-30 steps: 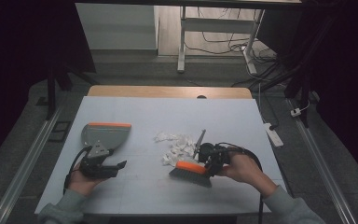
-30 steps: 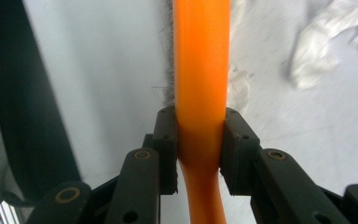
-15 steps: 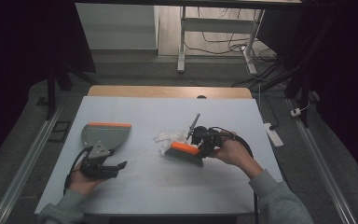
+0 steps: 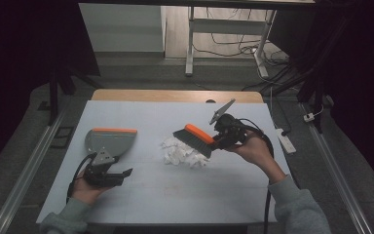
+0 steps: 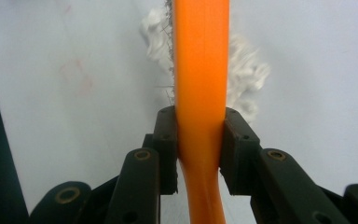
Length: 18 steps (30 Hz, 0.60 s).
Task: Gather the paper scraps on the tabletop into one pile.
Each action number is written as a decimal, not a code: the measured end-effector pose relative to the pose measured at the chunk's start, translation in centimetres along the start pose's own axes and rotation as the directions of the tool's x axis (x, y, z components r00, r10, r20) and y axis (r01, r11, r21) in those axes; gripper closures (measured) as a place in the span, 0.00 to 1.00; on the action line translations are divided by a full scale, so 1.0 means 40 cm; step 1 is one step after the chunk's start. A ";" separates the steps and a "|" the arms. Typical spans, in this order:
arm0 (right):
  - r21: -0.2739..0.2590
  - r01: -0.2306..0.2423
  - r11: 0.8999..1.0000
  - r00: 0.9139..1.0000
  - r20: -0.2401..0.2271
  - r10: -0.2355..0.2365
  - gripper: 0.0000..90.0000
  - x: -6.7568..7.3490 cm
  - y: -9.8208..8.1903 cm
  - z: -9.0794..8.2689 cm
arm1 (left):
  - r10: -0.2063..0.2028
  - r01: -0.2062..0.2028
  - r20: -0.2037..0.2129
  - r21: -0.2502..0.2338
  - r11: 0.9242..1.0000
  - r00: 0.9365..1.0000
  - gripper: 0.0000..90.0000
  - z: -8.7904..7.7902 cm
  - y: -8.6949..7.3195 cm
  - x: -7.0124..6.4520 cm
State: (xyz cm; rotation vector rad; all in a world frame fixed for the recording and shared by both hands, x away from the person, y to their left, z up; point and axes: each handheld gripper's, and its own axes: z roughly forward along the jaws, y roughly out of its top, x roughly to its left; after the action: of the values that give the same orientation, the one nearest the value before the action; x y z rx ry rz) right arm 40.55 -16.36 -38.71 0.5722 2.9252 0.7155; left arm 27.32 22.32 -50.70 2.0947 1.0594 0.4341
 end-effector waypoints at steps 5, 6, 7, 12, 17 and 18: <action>-0.037 -0.095 0.995 0.995 0.013 0.095 0.78 0.012 0.049 0.029 | 0.000 0.000 0.000 -0.001 1.000 1.000 0.34 0.000 0.000 0.000; -0.041 -0.119 0.992 0.993 0.006 0.119 0.78 0.017 0.064 0.042 | 0.001 -0.001 0.000 -0.001 1.000 1.000 0.34 0.000 0.000 0.000; -0.048 -0.143 0.988 0.990 -0.004 0.143 0.78 0.022 0.079 0.056 | 0.002 -0.002 0.000 -0.001 1.000 1.000 0.34 -0.001 0.000 0.000; -0.029 -0.242 0.970 0.968 -0.073 0.239 0.78 0.059 0.154 0.155 | 0.002 -0.002 0.003 -0.006 1.000 1.000 0.34 -0.003 0.000 0.001; 0.048 -0.308 0.950 0.942 -0.122 0.312 0.78 0.073 0.208 0.249 | 0.005 -0.005 0.003 -0.013 1.000 1.000 0.34 -0.007 -0.002 -0.001; 0.063 -0.326 0.943 0.933 -0.139 0.332 0.78 0.076 0.217 0.270 | 0.005 -0.005 0.004 -0.014 1.000 1.000 0.34 -0.008 -0.002 -0.001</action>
State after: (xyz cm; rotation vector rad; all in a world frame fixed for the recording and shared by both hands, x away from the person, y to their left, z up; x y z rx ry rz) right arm 42.39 -3.44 -44.27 1.0782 3.0165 0.7626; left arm 27.06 22.46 -50.53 2.0852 1.0460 0.4382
